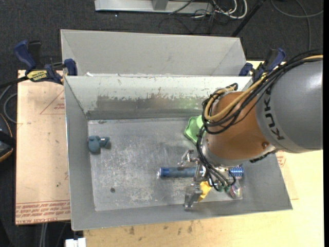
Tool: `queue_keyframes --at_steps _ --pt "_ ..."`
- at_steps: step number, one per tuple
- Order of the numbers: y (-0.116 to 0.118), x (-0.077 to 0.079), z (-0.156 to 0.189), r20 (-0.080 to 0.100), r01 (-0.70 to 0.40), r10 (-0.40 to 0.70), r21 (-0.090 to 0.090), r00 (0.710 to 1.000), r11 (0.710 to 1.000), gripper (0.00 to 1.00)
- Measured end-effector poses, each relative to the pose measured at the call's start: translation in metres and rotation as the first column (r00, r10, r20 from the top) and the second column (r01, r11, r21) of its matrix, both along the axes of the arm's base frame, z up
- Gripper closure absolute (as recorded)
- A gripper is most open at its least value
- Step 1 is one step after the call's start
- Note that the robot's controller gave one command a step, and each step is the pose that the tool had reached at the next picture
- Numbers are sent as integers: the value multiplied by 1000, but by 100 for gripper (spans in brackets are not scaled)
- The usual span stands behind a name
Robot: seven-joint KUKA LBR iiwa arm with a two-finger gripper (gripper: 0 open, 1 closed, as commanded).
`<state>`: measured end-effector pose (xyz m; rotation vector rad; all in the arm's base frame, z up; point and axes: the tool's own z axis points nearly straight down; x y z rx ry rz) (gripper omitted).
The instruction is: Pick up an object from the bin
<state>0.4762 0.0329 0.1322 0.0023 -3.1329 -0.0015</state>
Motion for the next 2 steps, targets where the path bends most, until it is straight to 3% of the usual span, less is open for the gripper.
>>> queue_keyframes --at_steps 1,2 --pt "-15 27 -15 11 -407 407 -1 913 914 0" --pt "-14 26 -15 10 -406 406 0 914 914 100"
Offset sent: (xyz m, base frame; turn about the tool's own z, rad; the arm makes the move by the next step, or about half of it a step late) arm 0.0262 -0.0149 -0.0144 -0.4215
